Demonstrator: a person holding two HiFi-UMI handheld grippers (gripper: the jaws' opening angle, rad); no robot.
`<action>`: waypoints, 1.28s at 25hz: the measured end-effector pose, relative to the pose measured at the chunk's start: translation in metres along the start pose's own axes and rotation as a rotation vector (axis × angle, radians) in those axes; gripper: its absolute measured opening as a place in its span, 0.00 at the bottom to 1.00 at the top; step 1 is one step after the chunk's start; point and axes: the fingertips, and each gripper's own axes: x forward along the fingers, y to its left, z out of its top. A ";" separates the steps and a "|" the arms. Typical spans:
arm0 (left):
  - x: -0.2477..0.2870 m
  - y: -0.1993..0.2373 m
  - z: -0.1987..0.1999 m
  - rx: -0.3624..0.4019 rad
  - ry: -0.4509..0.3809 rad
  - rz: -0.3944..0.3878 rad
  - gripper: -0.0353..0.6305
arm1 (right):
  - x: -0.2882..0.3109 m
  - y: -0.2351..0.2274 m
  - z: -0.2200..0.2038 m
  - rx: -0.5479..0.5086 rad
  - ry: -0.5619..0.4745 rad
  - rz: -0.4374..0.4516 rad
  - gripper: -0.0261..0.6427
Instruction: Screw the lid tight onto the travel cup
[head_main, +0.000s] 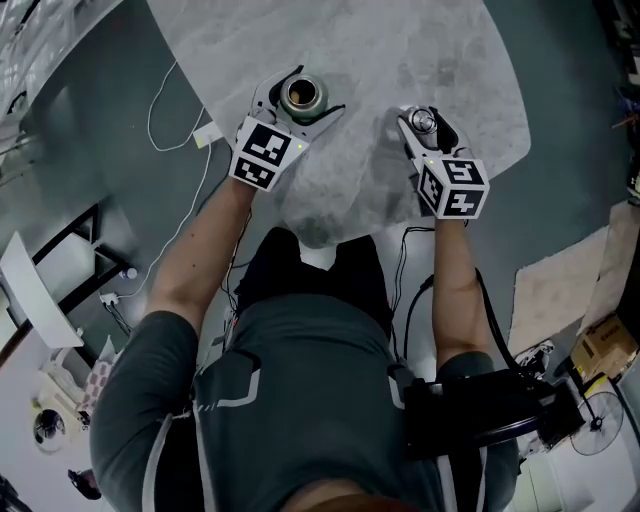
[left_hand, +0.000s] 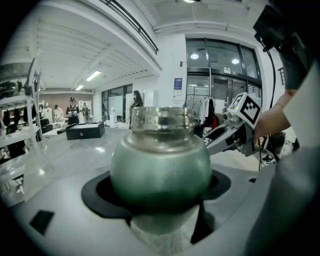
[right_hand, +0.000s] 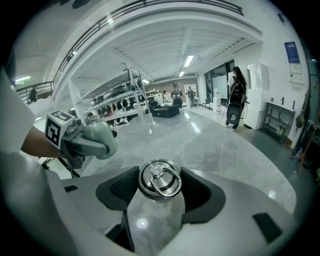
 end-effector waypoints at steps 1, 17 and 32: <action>-0.008 -0.005 0.012 0.004 -0.011 -0.019 0.65 | -0.009 0.005 0.009 0.001 -0.015 0.015 0.45; -0.139 -0.111 0.151 0.148 -0.036 -0.321 0.65 | -0.170 0.092 0.144 -0.145 -0.157 0.258 0.45; -0.192 -0.163 0.211 0.244 0.029 -0.431 0.65 | -0.281 0.197 0.241 -0.359 -0.262 0.541 0.45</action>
